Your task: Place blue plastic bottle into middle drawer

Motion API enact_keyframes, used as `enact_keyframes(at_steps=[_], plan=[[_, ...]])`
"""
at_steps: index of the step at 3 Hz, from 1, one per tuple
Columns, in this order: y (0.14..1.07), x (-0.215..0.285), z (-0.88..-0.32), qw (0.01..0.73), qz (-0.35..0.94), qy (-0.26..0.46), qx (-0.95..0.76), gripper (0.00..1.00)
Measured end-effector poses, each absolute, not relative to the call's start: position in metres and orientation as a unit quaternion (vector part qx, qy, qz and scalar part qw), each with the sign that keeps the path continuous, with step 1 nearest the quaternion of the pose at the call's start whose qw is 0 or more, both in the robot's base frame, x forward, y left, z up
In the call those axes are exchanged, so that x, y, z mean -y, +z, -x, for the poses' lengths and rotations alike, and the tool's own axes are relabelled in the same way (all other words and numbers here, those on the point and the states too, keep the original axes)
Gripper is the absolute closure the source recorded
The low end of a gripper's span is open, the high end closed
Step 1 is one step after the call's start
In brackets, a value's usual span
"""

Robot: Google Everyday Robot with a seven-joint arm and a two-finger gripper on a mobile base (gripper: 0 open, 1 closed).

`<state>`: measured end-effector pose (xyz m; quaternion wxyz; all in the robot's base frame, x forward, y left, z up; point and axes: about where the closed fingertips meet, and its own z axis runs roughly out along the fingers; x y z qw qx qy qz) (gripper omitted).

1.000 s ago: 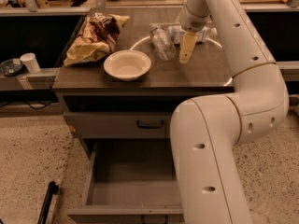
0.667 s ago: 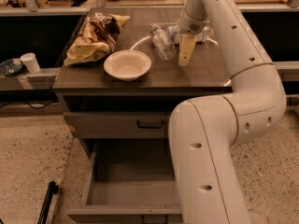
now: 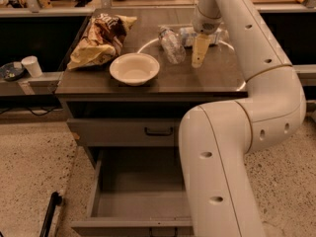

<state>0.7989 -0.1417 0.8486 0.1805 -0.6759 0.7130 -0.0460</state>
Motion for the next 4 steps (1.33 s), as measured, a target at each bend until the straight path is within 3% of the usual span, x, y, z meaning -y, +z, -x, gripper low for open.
enact_keyframes(at_steps=[2,4], plan=[[0.879,0.156,-0.819,0.222,0.682,-0.101,-0.690,0.00],[0.858,0.162,-0.822,0.207,0.684,-0.100,-0.693,0.00]])
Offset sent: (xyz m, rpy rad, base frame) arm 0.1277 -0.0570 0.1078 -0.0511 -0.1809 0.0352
